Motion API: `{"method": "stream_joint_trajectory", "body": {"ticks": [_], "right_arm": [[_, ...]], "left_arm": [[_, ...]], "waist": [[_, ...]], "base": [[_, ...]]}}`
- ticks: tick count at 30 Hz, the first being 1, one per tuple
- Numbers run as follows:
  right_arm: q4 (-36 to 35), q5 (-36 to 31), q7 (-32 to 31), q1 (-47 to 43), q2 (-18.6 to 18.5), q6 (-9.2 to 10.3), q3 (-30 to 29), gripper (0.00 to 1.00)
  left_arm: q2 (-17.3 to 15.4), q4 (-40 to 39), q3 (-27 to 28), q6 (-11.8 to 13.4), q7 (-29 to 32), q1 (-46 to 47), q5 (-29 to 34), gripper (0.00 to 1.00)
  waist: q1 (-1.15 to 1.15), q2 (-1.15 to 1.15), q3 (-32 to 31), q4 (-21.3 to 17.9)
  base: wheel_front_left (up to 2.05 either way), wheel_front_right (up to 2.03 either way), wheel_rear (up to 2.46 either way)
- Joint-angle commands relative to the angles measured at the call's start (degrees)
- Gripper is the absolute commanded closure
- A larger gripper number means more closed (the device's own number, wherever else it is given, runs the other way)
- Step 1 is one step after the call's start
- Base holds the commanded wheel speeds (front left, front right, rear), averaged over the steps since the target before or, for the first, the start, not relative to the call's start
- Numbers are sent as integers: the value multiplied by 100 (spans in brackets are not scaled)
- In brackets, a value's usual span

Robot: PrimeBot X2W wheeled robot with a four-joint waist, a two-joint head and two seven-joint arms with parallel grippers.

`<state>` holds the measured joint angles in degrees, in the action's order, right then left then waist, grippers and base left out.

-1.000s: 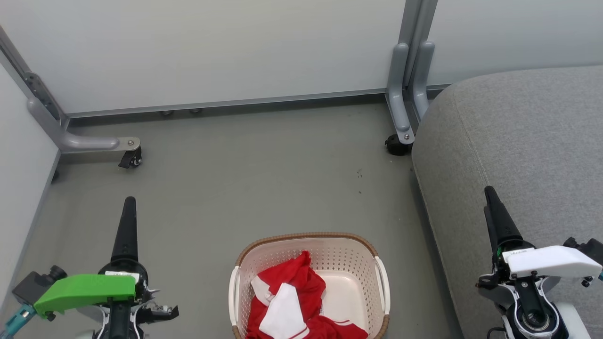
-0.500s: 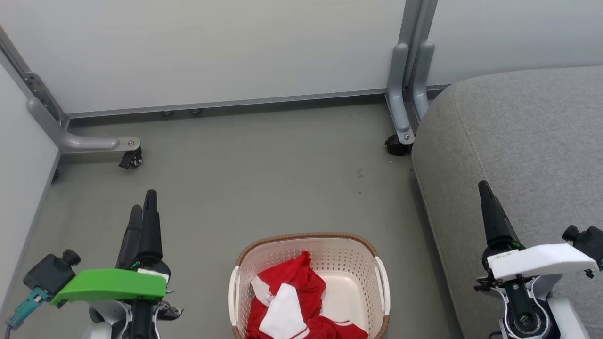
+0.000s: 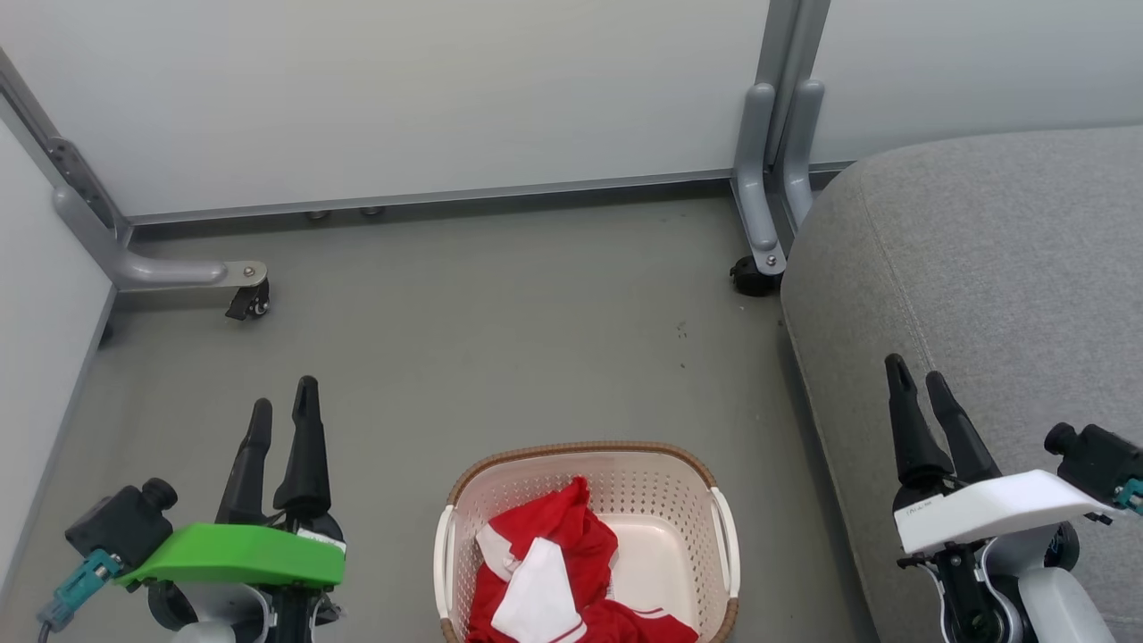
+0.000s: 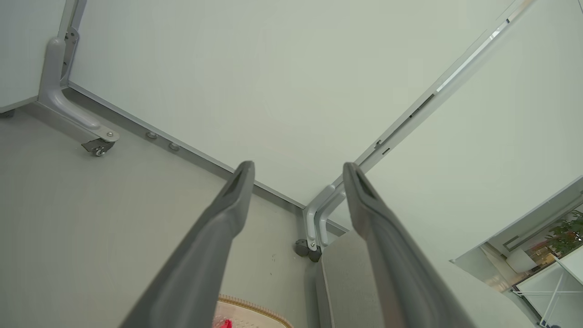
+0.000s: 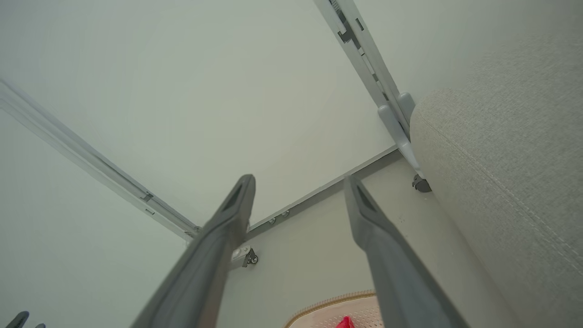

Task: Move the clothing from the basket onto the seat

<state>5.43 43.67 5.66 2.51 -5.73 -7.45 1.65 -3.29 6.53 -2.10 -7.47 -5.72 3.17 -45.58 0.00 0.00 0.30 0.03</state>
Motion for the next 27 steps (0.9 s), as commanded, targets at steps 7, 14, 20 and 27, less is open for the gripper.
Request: {"method": "stream_joint_trajectory", "body": {"ticks": [7,14,20,27], "right_arm": [[-54,-779,165,-52,-77,-4,122,0],[-2,-1304,260,-84,-65,-3,170,0],[37,-1680,299,-111,-53,-4,203,0],[44,-2084,274,-162,-33,-4,236,0]], "left_arm": [[-50,10,-59,-3,-158,-34,653,0],[-38,96,-82,-3,-268,-83,1123,0],[-20,209,-83,-3,-356,-113,1518,0],[4,355,-64,-3,-454,-122,1932,0]], "waist": [[0,0,-1,8],[0,0,-4,16],[0,0,-3,20],[0,0,-12,28]], "base": [[0,0,0],[0,0,0],[0,0,0],[0,0,0]]}}
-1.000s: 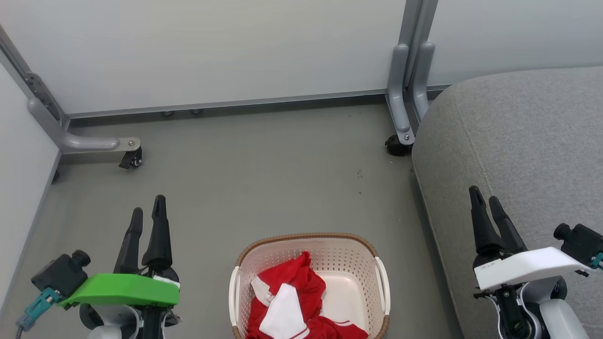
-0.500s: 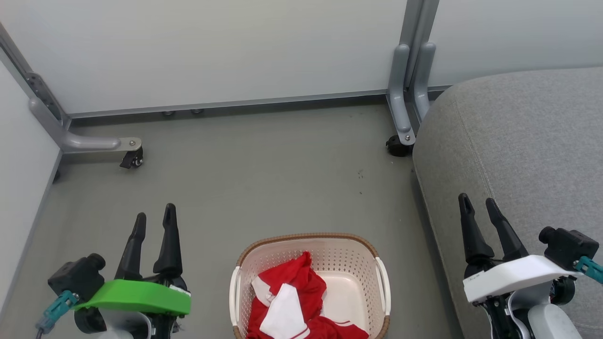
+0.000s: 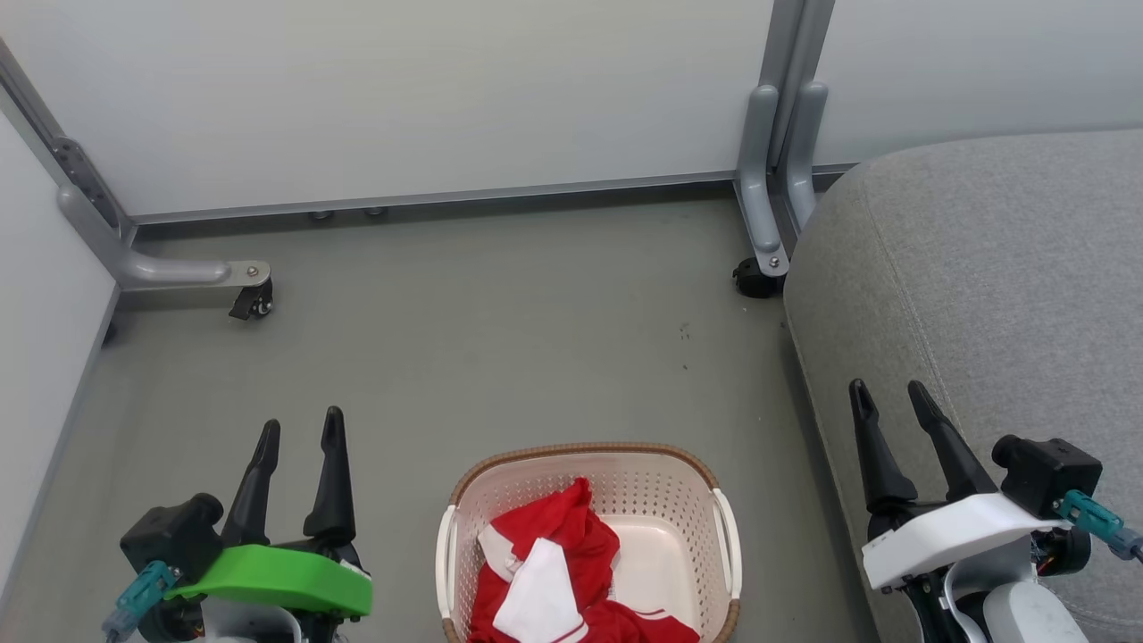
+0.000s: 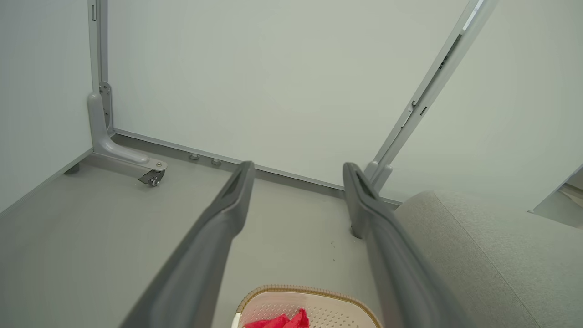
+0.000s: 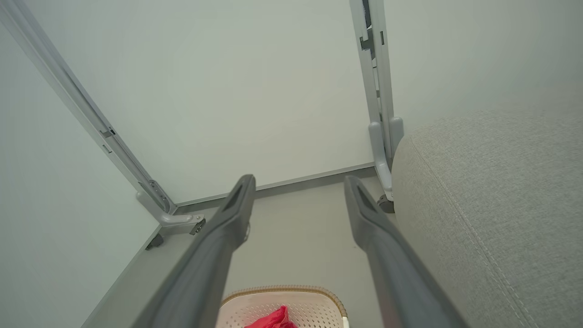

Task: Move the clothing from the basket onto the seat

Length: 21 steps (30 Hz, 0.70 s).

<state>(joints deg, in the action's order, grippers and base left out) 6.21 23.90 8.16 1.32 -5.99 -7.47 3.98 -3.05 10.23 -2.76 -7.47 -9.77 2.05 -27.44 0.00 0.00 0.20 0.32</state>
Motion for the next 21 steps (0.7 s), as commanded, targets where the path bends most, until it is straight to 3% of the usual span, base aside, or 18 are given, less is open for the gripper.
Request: {"method": "stream_joint_trajectory", "body": {"ticks": [1,21], "right_arm": [[-33,-168,17,-49,-6,-3,6,0],[-56,-1105,-22,-160,55,-3,66,0]], "left_arm": [[-17,9,-3,-3,-60,-15,186,0],[9,415,-10,0,-307,10,1109,0]], "waist": [[0,0,-5,0],[0,0,-37,37]], "base": [[0,0,0],[0,0,0]]}}
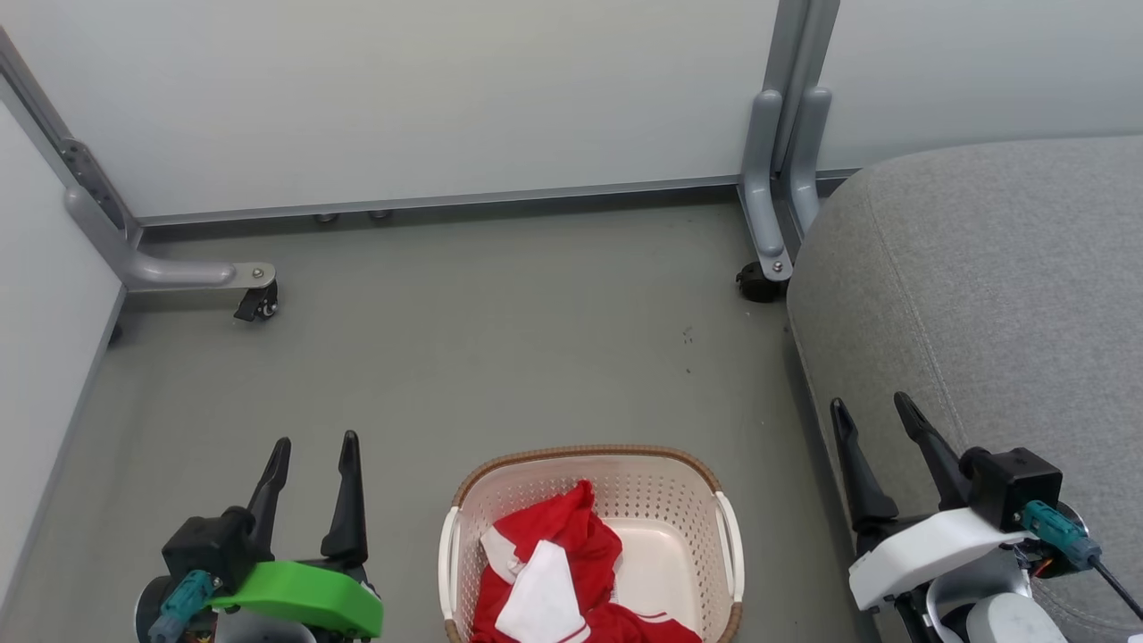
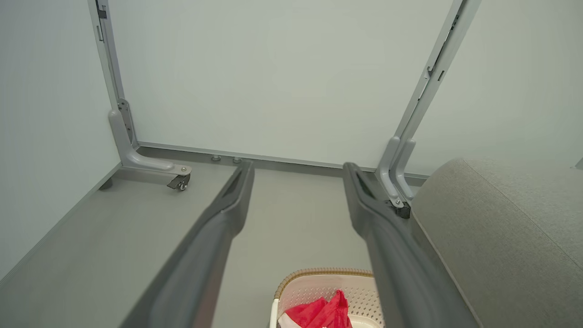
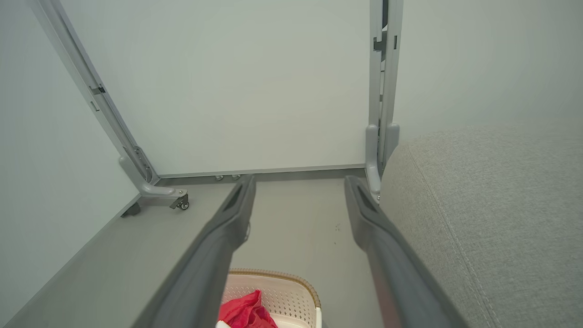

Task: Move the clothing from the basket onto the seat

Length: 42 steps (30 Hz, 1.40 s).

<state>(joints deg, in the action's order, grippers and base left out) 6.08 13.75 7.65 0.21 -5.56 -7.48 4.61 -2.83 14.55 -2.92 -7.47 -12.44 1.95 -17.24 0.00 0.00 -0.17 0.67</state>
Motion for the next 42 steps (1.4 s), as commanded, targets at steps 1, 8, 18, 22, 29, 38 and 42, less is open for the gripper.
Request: {"method": "stream_joint_trajectory", "body": {"ticks": [1,8,18,22,29,38,42], "right_arm": [[-43,-129,32,-54,15,-2,2,0],[-26,-399,58,-72,30,-2,7,0],[-57,-766,99,-126,61,-2,31,0],[-61,-903,121,-129,76,-1,60,0],[-15,-857,128,-144,97,-1,31,0],[-47,-880,98,-134,135,-1,-1,0],[-72,-901,85,-122,135,-1,-6,0]], "left_arm": [[-12,-4,6,2,-56,19,130,0],[-11,70,-15,29,-131,23,386,0],[-12,179,-81,85,-237,-22,675,0],[-12,209,-98,90,-271,-31,796,0],[-12,280,-93,109,-280,-35,782,0],[-12,318,-80,98,-280,-15,818,0],[-12,323,-86,130,-280,-9,822,0]], "waist": [[0,0,0,5],[0,0,-1,23],[0,0,-24,27],[0,0,-19,20],[0,0,1,17],[0,0,29,17],[0,0,43,19]], "base": [[0,0,0],[0,0,0],[0,0,0],[0,0,0],[0,0,0],[0,0,0],[0,0,0]]}}
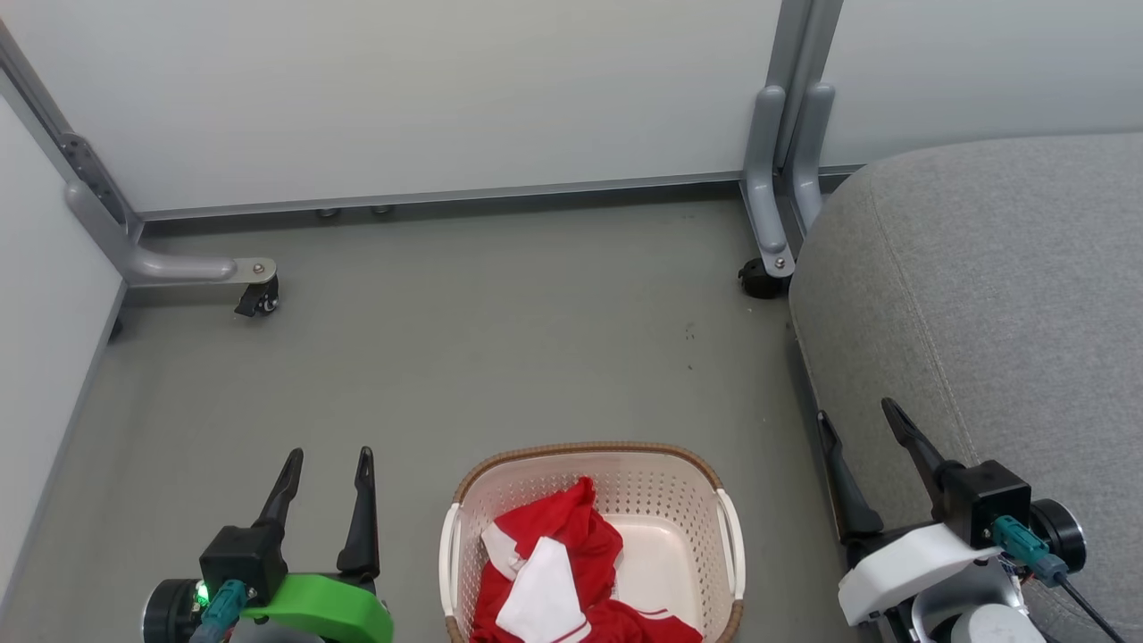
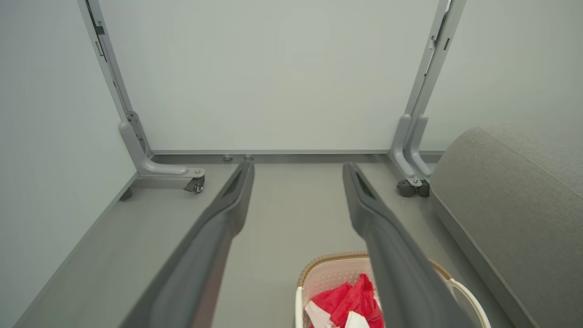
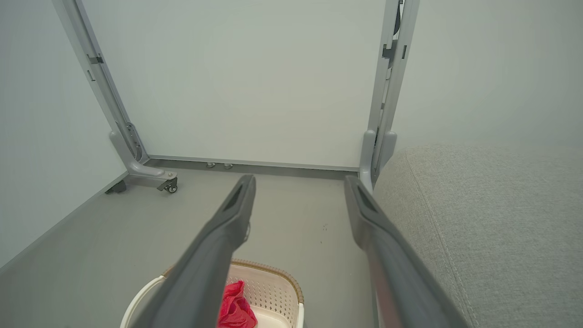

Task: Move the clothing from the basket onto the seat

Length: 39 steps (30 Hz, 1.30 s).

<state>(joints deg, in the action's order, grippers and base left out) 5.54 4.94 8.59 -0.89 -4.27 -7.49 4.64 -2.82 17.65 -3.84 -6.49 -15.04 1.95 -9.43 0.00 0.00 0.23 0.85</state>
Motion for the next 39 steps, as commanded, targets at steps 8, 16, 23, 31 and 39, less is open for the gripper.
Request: {"method": "stream_joint_trajectory", "body": {"ticks": [8,16,23,31,39], "right_arm": [[-149,0,-25,73,-3,0,-39,0],[-337,12,7,367,-49,0,-31,0],[-460,64,103,755,-72,0,-1,0],[-527,141,297,1306,-44,0,85,0],[-459,255,487,1799,26,0,248,0]], "left_arm": [[-12,42,-118,94,-21,195,163,0],[-14,422,-945,157,-16,931,160,0],[-16,1064,-1804,237,-13,1703,110,0],[-21,2325,-2624,257,-13,2620,81,0],[-23,3589,-3270,241,164,3554,11,0]], "waist": [[0,0,168,-30],[0,0,763,-173],[0,0,1525,-370],[0,0,2526,-677],[0,0,3472,-1009]], "base": [[0,0,0],[0,0,0],[0,0,0],[0,0,0],[0,0,0]]}}
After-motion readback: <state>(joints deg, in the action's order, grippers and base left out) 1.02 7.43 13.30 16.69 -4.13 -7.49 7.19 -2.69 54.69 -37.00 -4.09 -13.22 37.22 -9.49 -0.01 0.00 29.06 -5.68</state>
